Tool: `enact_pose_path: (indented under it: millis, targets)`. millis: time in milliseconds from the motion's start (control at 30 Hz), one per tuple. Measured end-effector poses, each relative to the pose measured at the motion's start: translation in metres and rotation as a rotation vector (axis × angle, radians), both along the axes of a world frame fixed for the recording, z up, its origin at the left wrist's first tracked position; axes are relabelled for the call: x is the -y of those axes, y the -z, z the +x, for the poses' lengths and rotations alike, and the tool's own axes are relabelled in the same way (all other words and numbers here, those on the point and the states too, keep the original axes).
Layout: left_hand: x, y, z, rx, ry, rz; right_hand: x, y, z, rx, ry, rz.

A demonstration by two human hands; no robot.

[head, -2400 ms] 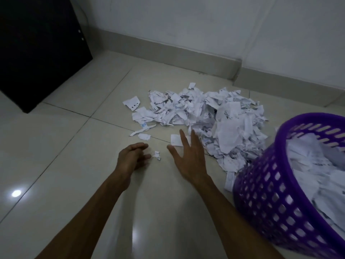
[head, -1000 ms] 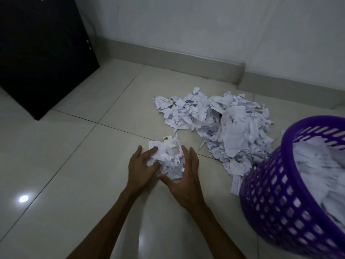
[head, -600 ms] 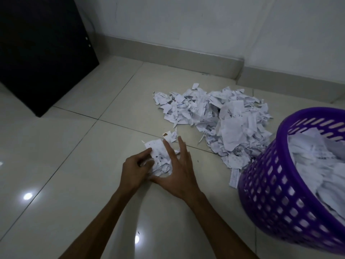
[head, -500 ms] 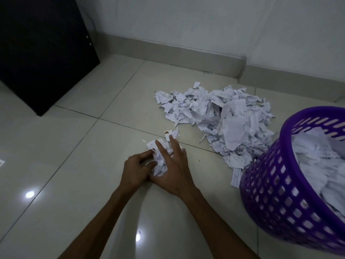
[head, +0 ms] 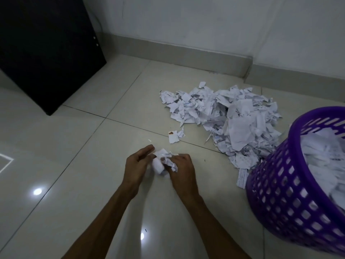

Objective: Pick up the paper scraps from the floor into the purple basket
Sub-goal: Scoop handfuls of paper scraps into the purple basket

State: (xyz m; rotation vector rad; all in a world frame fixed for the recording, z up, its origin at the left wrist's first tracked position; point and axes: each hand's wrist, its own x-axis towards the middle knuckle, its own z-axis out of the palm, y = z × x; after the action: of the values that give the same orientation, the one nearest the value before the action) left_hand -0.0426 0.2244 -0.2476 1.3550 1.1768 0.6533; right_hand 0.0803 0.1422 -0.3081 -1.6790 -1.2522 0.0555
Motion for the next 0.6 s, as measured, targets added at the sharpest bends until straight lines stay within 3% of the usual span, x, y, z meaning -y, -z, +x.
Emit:
enact_pose_path:
  millis: [100,200,267,367,600]
  targets:
    - [0.008,-0.006,0.006,0.054,-0.048,-0.104,0.008,-0.02,0.0,-0.247,0.113,-0.108]
    - [0.019,-0.021,0.013,0.152,-0.103,-0.216,0.013,-0.057,0.006,-0.757,0.204,-0.312]
    - [0.023,-0.032,0.017,0.205,-0.112,-0.239,0.018,-0.077,0.013,-1.085,0.248,-0.289]
    - [0.032,-0.054,0.024,0.212,-0.056,-0.183,0.029,-0.109,0.02,-1.432,0.233,-0.182]
    - [0.057,-0.121,0.055,0.345,-0.003,-0.112,0.034,-0.182,0.041,-1.675,0.131,-0.064]
